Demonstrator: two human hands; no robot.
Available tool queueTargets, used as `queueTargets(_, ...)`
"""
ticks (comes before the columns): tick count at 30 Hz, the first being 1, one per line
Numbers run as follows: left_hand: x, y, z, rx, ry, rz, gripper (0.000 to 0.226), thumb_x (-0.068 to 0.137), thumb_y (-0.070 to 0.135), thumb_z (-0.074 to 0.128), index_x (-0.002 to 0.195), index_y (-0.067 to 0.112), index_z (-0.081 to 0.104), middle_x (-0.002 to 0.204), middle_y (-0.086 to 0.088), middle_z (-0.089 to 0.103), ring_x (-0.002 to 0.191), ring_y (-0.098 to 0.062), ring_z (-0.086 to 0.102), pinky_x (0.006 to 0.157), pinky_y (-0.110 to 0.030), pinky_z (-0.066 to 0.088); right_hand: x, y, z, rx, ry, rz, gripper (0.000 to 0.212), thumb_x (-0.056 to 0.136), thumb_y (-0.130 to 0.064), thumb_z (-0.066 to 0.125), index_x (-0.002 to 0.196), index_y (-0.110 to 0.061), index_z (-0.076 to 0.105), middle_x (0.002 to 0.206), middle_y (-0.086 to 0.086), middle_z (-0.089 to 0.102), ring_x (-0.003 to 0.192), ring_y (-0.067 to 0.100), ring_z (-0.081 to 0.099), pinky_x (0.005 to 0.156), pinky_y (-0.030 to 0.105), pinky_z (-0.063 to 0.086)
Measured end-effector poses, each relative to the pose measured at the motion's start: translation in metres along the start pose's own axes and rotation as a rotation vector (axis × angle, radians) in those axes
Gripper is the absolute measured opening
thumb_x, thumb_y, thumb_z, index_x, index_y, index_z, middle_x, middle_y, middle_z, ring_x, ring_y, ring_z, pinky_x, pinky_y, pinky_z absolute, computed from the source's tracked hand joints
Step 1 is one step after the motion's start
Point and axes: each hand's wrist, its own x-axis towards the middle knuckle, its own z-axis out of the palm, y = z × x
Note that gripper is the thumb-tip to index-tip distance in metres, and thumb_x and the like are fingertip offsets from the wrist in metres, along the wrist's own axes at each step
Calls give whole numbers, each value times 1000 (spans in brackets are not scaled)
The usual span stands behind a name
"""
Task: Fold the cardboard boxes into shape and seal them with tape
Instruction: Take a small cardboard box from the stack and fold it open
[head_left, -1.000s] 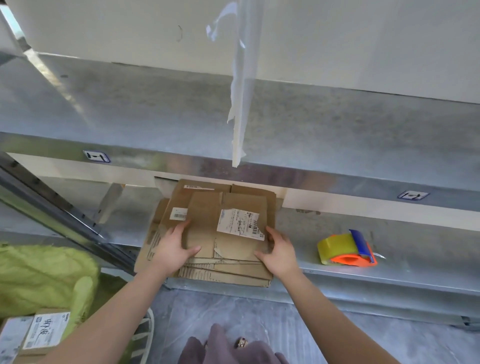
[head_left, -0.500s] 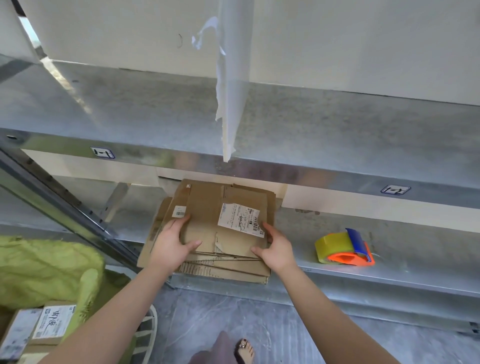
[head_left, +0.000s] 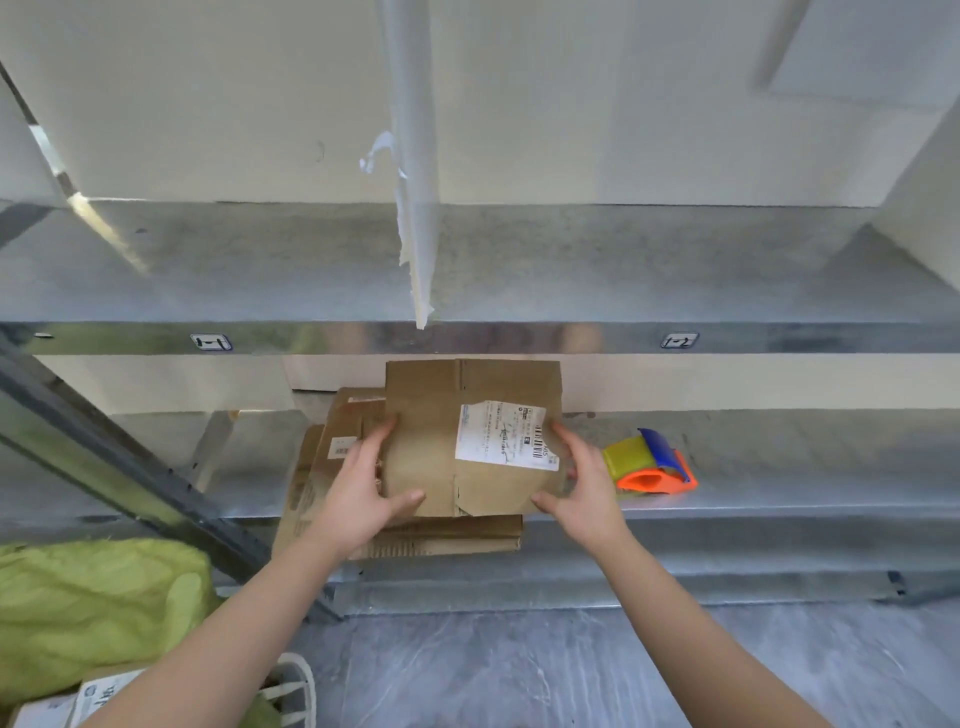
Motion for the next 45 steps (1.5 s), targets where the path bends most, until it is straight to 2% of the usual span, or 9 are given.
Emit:
queueTargets(3, -5, 13, 15, -18, 19, 53, 88, 78, 38, 76, 148, 40, 22, 151, 4, 32, 130, -12, 37, 109, -39, 38, -16, 7, -21, 20, 44, 12, 96, 67, -8, 85, 143, -39, 36, 121, -7, 44, 93, 1, 48, 76, 8, 41)
queueTargets(7, -10, 41, 44, 25, 14, 101, 82, 82, 31, 74, 147, 40, 25, 143, 4, 37, 116, -11, 43, 103, -35, 42, -30, 28, -50, 62, 71, 43, 95, 69, -6, 84, 145, -37, 36, 127, -6, 41, 97, -2, 45, 86, 22, 48)
queueTargets(11, -14, 74, 88, 16, 9, 129, 82, 81, 29, 74, 147, 40, 26, 128, 11, 37, 115, -12, 43, 103, -34, 41, -37, 62, -94, 59, 86, 62, 95, 69, -7, 85, 145, -38, 37, 126, -5, 41, 95, 1, 48, 70, 10, 45)
queueTargets(16, -25, 124, 163, -62, 26, 110, 83, 80, 26, 76, 146, 44, 29, 126, 15, 37, 110, -5, 43, 93, -23, 39, -37, 108, -173, 51, 52, 47, 93, 70, -8, 84, 143, -41, 37, 122, -6, 42, 95, 2, 51, 71, 13, 48)
queueTargets(21, -36, 167, 237, -98, 53, 80, 84, 77, 29, 79, 144, 45, 31, 134, 16, 37, 114, -7, 44, 95, -29, 45, -37, 152, -254, 30, 15, 24, 85, 73, -8, 80, 142, -40, 41, 113, -7, 44, 91, 4, 50, 73, 7, 44)
queueTargets(26, -37, 206, 298, -105, 34, 61, 88, 75, 28, 81, 144, 43, 30, 131, 9, 40, 117, -13, 49, 99, -31, 44, -38, 192, -308, 6, 37, 58, 90, 74, -7, 81, 142, -43, 35, 113, -9, 45, 92, 10, 53, 78, 21, 50)
queueTargets(35, -2, 245, 368, -102, -56, 98, 94, 77, 28, 79, 146, 46, 18, 140, 4, 39, 122, -20, 47, 99, -37, 48, -17, 245, -355, 18, 138, 185, 96, 73, -3, 81, 150, -29, 30, 118, -5, 47, 98, 9, 57, 87, 35, 55)
queueTargets(39, 10, 266, 386, -238, -84, 46, 95, 78, 24, 79, 149, 32, 16, 129, 6, 43, 117, -16, 50, 97, -28, 46, 0, 261, -365, 61, 111, 197, 93, 73, -2, 79, 148, -29, 32, 120, -3, 50, 99, 10, 58, 84, 34, 57)
queueTargets(45, 29, 282, 420, -351, -150, -23, 107, 68, 41, 83, 148, 39, 13, 137, 8, 43, 122, -11, 49, 84, -18, 51, 39, 278, -364, 182, -7, 167, 87, 73, 9, 72, 140, -33, 36, 123, 0, 53, 103, 12, 61, 81, 36, 59)
